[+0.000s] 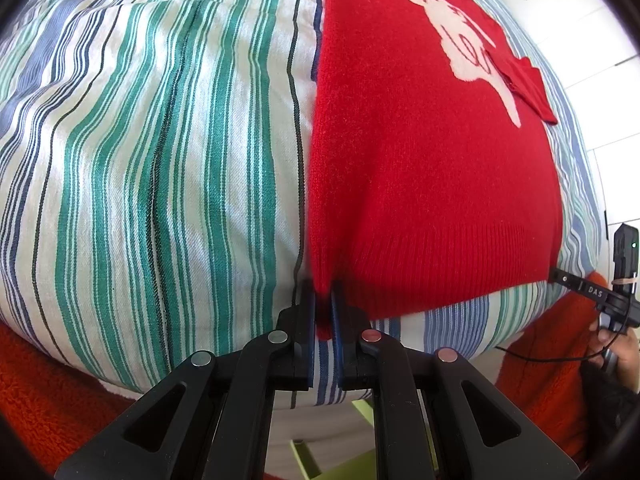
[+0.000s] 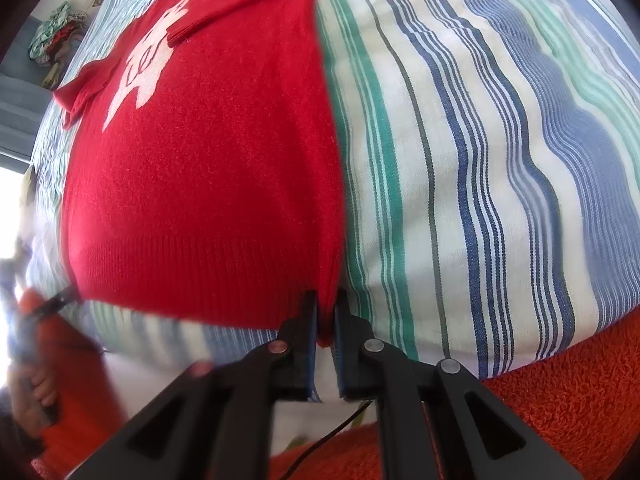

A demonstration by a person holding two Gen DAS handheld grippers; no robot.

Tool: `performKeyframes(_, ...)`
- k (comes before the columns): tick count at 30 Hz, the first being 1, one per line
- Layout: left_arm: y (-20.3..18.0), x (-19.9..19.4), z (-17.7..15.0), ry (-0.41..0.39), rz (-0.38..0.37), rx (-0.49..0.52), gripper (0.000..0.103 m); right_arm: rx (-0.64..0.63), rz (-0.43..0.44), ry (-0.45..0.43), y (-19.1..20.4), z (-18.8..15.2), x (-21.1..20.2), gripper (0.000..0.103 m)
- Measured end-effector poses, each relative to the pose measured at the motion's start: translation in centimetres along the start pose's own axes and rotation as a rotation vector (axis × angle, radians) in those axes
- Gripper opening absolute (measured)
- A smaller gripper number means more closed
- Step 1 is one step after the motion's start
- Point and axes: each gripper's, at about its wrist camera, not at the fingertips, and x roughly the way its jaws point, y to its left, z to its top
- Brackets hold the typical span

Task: Fold small clothes

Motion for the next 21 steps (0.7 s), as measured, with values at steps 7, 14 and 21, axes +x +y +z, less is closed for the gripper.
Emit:
performKeyframes(7, -0.07, -0.02, 0.07, 0.0, 0.001, 0.002, 0.009, 0.005, 0.007, 0.0, 0.1, -0.02, 0.03, 0.008)
performKeyframes(14, -0.08, -0.06, 0.03, -0.005, 0.001, 0.003, 0.009, 0.013, 0.02, 0.001, -0.06, 0.01, -0.03, 0.008)
performKeyframes(21, -0.53, -0.43, -0.17, -0.022, -0.003, 0.01, 0.011, 0.014, 0.023, 0.002, -0.42, 0.08, -0.09, 0.009)
